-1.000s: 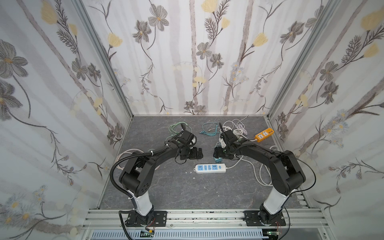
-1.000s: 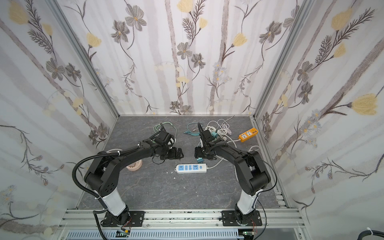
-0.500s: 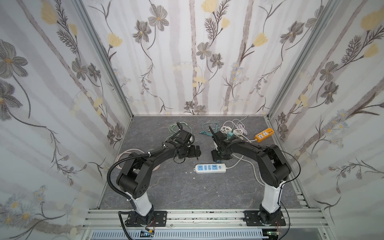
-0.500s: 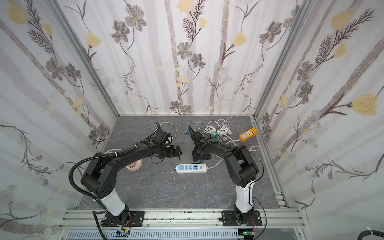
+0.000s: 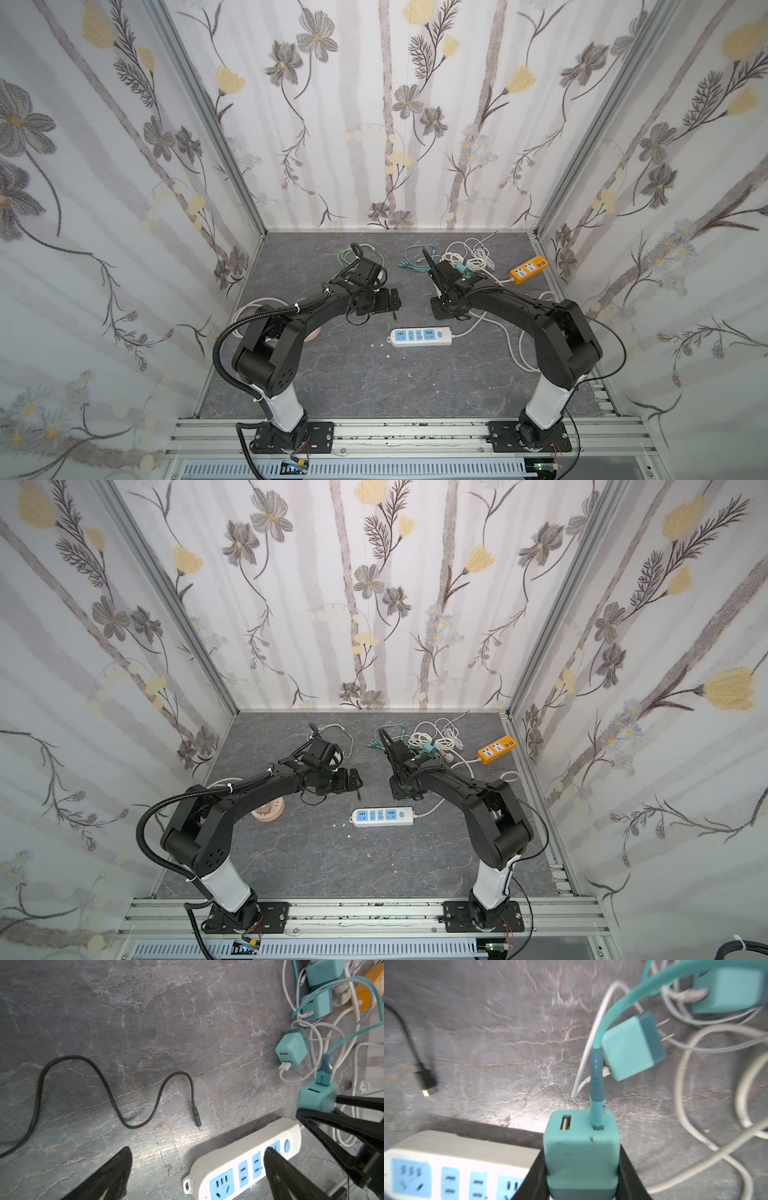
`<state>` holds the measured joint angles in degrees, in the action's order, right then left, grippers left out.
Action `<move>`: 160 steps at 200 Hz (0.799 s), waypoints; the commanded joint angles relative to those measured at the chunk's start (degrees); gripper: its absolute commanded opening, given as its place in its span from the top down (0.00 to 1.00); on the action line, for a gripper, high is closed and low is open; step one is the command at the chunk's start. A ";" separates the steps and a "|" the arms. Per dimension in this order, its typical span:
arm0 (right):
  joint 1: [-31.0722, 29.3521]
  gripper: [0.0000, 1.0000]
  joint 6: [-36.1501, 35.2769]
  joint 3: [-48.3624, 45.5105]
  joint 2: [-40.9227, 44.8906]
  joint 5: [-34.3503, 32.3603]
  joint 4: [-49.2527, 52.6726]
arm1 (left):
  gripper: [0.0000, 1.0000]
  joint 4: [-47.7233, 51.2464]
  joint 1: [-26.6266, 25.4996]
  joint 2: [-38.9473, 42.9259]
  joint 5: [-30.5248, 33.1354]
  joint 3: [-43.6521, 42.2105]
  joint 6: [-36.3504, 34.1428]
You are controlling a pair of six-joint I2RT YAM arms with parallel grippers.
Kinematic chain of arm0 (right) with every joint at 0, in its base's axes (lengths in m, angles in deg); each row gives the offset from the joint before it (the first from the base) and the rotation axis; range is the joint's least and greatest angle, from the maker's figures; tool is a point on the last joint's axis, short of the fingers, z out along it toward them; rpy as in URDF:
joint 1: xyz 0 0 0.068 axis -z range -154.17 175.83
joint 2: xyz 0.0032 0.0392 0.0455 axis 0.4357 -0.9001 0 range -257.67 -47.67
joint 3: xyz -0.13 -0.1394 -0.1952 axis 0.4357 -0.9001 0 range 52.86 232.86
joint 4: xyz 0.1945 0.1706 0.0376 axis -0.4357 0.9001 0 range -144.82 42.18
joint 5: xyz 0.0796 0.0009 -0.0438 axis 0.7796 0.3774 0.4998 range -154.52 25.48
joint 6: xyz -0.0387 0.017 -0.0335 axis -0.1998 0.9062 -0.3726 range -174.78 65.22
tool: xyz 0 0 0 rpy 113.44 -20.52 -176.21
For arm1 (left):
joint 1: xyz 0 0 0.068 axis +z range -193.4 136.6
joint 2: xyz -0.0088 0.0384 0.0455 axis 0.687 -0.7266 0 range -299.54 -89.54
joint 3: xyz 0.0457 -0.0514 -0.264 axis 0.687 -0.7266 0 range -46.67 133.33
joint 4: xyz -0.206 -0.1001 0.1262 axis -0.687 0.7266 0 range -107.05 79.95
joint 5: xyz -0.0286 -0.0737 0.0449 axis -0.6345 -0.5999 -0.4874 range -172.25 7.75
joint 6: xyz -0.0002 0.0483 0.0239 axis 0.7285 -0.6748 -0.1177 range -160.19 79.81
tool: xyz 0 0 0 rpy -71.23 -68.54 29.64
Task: Insert the plug
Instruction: 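Lift the teal charger with the right gripper toward the left gripper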
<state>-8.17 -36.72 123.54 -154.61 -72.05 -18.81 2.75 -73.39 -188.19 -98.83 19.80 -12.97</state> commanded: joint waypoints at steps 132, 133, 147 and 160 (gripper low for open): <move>-1.18 0.72 -39.59 -9.15 32.77 11.91 -29.56 | 0.05 22.25 3.72 -1.42 -30.51 32.41 -12.41; -1.34 0.72 -39.81 -9.15 32.72 11.92 -29.62 | 0.05 22.32 3.72 -1.48 -30.96 32.58 -12.43; -2.65 0.72 -42.52 -9.15 32.08 11.76 -30.09 | 0.08 23.12 3.72 -1.72 -35.23 33.96 -12.71; -3.34 0.71 -43.80 -9.07 31.39 11.75 -30.28 | 0.10 23.04 3.72 -0.97 -37.41 34.02 -14.23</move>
<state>-10.42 -74.12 114.58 -122.26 -63.05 -42.09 22.64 -69.66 -189.72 -126.24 52.72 -24.03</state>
